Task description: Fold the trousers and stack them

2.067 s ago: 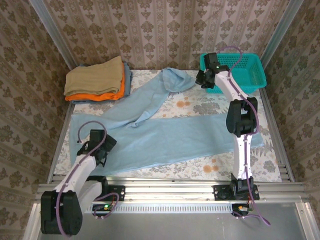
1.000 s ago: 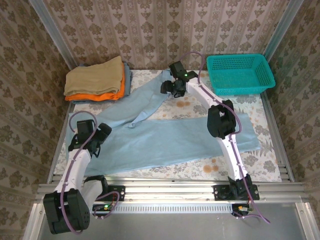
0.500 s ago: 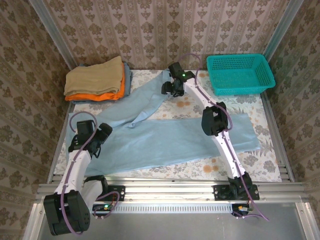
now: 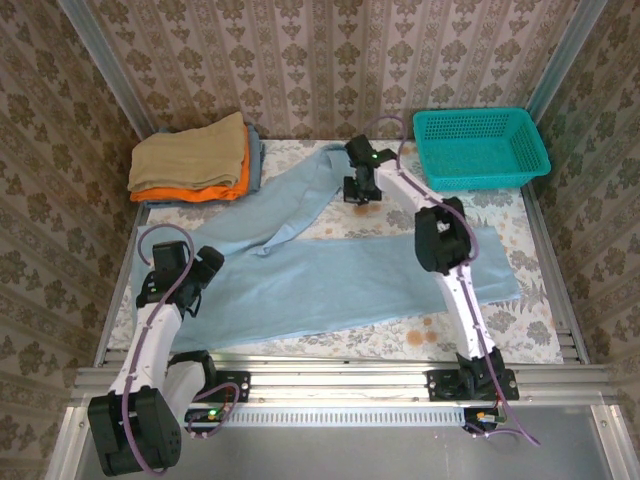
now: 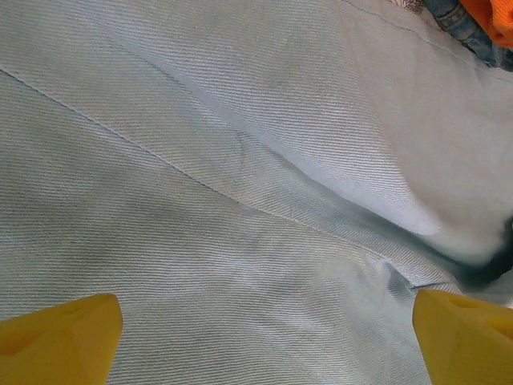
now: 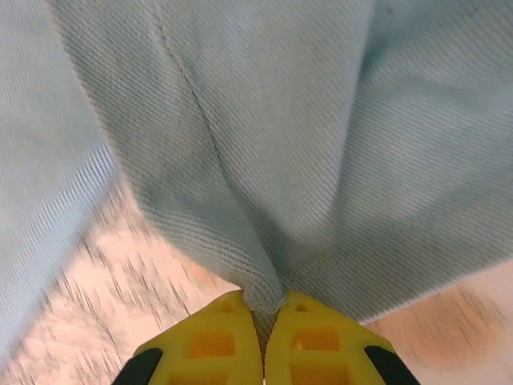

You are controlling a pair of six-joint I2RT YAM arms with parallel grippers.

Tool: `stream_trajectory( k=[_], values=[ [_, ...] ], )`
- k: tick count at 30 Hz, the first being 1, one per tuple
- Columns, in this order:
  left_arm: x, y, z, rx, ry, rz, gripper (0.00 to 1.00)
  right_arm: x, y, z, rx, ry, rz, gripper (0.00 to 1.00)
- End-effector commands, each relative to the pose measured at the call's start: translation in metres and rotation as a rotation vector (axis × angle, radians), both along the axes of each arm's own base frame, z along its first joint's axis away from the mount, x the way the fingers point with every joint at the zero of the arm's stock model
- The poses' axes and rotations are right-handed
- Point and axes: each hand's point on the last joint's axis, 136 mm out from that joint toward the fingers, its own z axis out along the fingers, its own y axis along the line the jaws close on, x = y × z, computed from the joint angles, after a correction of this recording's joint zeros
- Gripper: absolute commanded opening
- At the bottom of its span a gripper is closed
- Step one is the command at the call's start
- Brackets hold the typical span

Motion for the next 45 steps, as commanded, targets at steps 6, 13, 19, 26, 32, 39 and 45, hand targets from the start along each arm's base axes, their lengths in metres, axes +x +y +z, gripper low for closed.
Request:
stream_trajectory(
  k=[6, 13, 19, 26, 32, 39, 45],
  values=[
    [0.017, 0.004, 0.022, 0.048, -0.064, -0.028, 0.93, -0.088, -0.130, 0.043, -0.059, -0.038, -0.218, 0.00],
    [0.024, 0.008, 0.026, 0.056, -0.057, -0.034, 0.93, -0.127, -0.204, 0.047, -0.151, -0.053, -0.405, 0.00],
    [0.032, 0.018, 0.035, 0.071, -0.059, -0.011, 0.93, -0.150, -0.262, 0.062, -0.197, -0.123, -0.614, 0.07],
    [0.035, -0.007, 0.023, 0.034, -0.019, -0.070, 0.93, -0.144, -0.264, 0.071, -0.133, -0.145, -0.637, 0.23],
    [0.016, -0.026, -0.003, -0.019, 0.024, -0.036, 0.96, -0.145, -0.205, 0.094, -0.111, -0.222, -0.511, 0.40],
    [-0.001, -0.045, -0.037, -0.017, 0.091, 0.007, 0.97, -0.162, -0.093, 0.064, 0.085, -0.139, -0.245, 0.40],
    [-0.027, -0.029, -0.070, 0.011, 0.212, 0.115, 0.99, -0.179, -0.090, 0.041, 0.072, -0.092, -0.224, 0.40]
  ],
)
